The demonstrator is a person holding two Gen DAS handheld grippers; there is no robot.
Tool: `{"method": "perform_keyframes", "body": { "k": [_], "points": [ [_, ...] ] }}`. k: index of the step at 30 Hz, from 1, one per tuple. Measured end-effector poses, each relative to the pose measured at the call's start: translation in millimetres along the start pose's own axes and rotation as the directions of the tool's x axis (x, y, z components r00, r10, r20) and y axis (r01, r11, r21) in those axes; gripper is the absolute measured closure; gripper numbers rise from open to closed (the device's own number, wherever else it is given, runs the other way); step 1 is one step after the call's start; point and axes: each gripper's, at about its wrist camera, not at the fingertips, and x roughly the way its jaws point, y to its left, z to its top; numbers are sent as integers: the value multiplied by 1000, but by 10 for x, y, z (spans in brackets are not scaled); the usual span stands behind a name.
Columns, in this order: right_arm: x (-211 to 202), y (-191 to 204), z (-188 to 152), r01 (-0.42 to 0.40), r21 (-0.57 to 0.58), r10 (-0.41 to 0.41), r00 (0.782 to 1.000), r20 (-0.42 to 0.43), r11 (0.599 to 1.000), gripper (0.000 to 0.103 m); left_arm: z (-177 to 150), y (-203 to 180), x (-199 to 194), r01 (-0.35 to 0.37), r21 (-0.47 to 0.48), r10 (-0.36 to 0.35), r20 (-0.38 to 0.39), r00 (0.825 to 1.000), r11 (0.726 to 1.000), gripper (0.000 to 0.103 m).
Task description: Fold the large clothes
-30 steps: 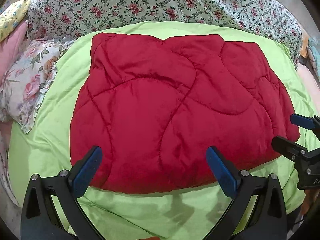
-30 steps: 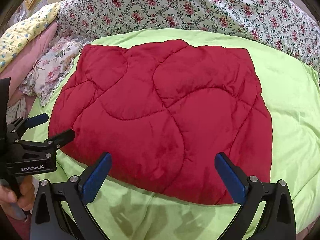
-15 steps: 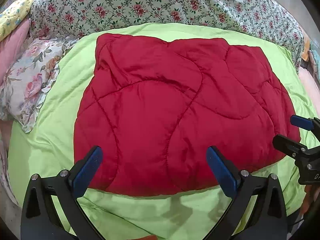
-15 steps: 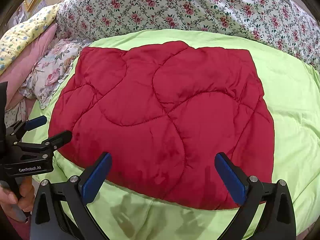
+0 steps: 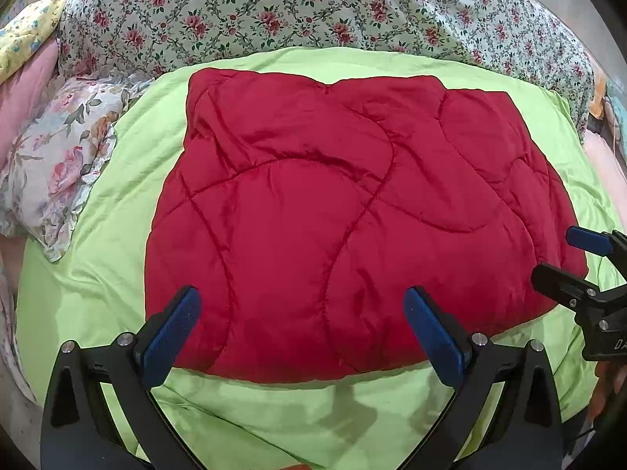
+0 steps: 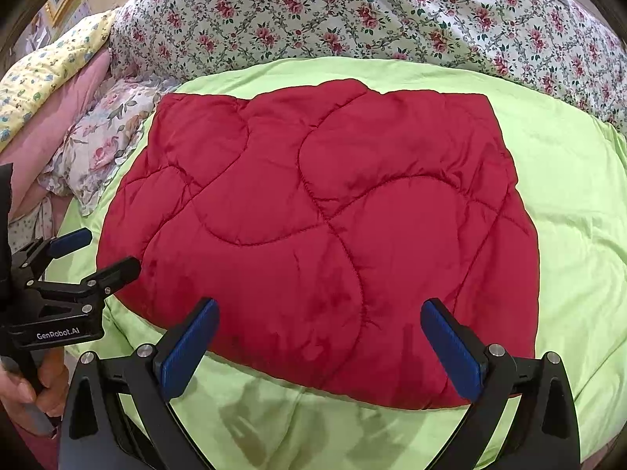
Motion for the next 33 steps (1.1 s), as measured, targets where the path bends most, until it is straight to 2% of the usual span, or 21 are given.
{"method": "perform_keyframes", "body": {
  "k": [33],
  "points": [
    [-58,-18,-30,0,19,0,1000,14,1000,0,-31,4,-61,-3,1,3,12,1000,1000,0]
  ]
}}
